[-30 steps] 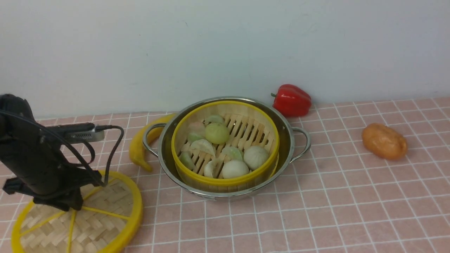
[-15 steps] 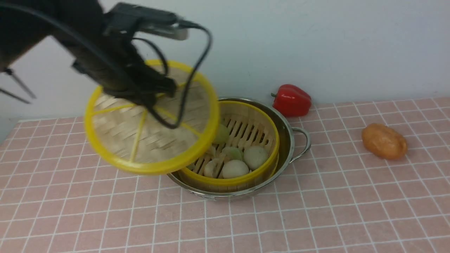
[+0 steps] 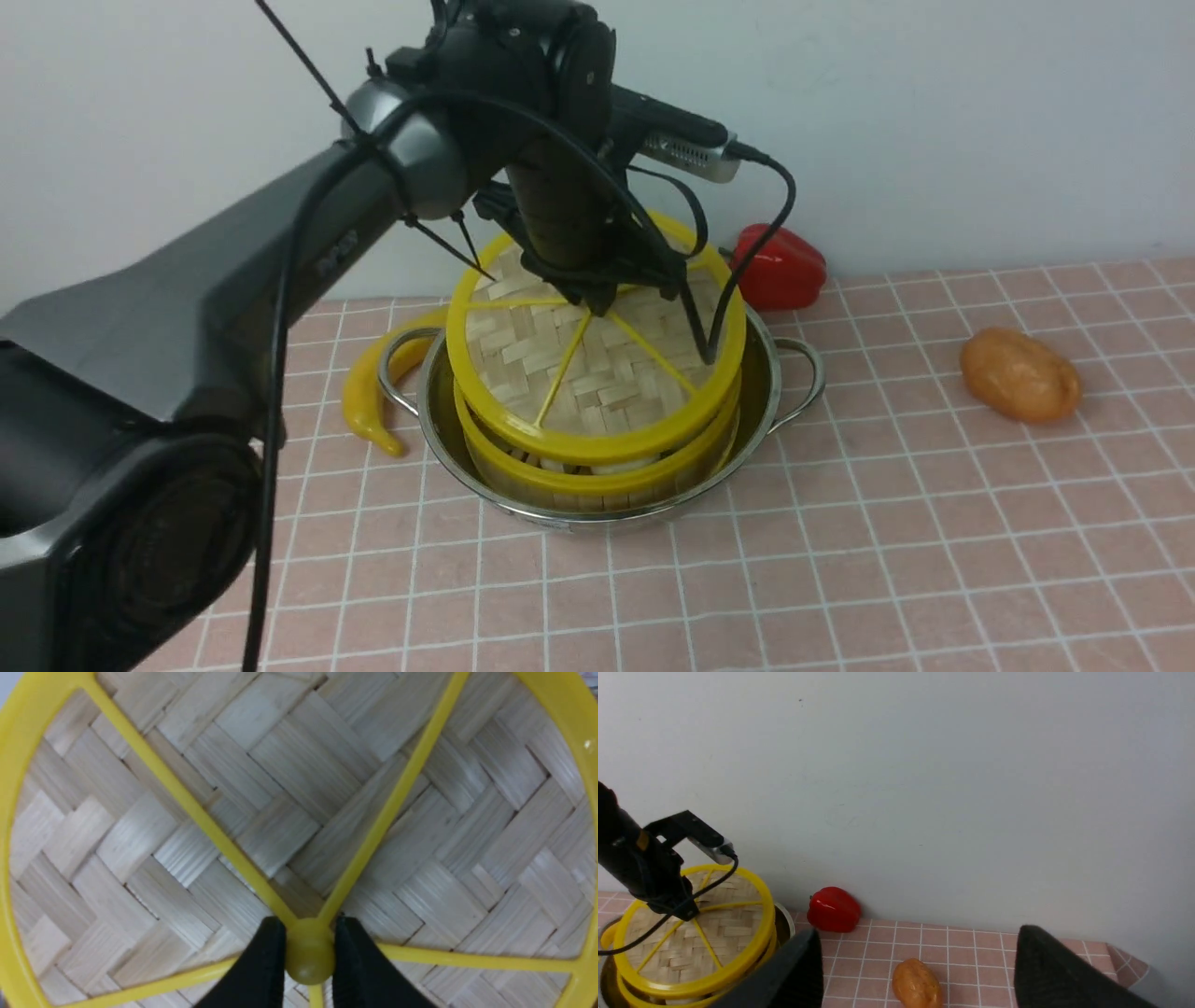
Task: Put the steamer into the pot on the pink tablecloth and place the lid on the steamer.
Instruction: 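Place the yellow bamboo steamer lid onto the steamer in the pot with the left gripper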
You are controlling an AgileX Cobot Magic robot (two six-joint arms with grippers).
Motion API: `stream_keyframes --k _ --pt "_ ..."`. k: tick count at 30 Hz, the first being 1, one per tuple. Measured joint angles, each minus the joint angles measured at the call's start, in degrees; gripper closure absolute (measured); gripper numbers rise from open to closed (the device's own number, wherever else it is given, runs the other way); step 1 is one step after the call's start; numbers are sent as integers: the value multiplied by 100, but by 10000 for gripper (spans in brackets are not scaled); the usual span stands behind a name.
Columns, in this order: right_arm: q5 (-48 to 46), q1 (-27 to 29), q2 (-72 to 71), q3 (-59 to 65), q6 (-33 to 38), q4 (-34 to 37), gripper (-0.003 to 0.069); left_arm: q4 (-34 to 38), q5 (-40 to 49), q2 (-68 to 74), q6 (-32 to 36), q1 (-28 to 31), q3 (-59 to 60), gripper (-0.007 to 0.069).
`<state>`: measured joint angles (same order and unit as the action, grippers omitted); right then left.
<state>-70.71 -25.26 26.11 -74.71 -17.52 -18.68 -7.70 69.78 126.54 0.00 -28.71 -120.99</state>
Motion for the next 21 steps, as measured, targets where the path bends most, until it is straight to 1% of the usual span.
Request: stream_keyframes --k 5,21 --pt "0 0 0 0 0 43 125 -13 41 246 0 0 -41 505" --pt "0 0 0 0 0 43 125 -79 53 306 -57 0 -91 505"
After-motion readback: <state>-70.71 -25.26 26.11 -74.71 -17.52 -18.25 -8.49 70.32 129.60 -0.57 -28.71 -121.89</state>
